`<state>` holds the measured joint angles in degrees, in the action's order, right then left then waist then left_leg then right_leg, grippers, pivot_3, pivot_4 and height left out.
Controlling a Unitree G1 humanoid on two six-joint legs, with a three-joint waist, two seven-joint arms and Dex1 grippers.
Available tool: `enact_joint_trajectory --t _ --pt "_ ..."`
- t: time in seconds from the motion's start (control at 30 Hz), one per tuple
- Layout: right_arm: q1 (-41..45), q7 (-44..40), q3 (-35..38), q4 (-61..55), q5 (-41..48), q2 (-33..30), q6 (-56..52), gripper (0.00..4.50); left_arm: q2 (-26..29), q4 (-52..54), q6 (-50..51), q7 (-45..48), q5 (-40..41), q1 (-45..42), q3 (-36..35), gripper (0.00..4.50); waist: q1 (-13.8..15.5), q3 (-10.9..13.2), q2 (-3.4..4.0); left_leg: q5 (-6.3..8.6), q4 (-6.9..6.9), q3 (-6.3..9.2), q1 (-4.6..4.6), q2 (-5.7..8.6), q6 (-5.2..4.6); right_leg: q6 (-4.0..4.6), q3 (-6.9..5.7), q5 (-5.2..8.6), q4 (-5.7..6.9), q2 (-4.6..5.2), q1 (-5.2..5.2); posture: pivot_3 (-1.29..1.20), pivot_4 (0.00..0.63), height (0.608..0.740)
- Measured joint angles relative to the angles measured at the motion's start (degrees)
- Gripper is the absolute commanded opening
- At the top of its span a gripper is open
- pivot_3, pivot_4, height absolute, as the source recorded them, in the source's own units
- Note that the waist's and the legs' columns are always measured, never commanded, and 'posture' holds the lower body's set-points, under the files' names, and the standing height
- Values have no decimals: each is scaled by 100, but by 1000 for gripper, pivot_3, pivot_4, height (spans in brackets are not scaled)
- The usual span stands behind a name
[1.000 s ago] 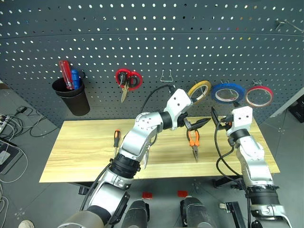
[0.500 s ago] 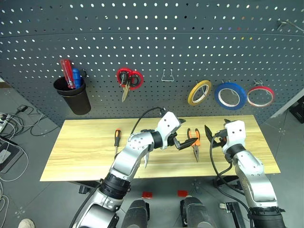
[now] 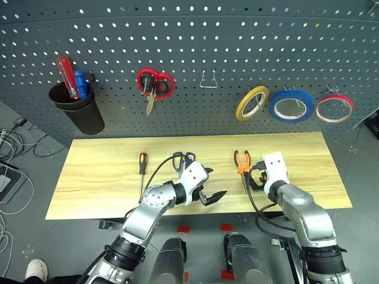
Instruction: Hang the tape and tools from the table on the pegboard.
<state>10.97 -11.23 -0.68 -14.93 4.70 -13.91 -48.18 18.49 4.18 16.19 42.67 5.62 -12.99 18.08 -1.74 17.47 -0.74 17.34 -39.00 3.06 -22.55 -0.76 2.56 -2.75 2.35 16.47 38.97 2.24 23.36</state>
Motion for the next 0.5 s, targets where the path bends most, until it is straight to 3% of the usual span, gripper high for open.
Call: enact_joint_trajectory --t 0.5 --pt "788 530 138 246 114 917 -1084 4476 334 271 -32 -88 5 391 -248 4500 2 234 -3 -1 4 -3 -37 -4 1 -1 2 0 7 -2 52 72 426 740"
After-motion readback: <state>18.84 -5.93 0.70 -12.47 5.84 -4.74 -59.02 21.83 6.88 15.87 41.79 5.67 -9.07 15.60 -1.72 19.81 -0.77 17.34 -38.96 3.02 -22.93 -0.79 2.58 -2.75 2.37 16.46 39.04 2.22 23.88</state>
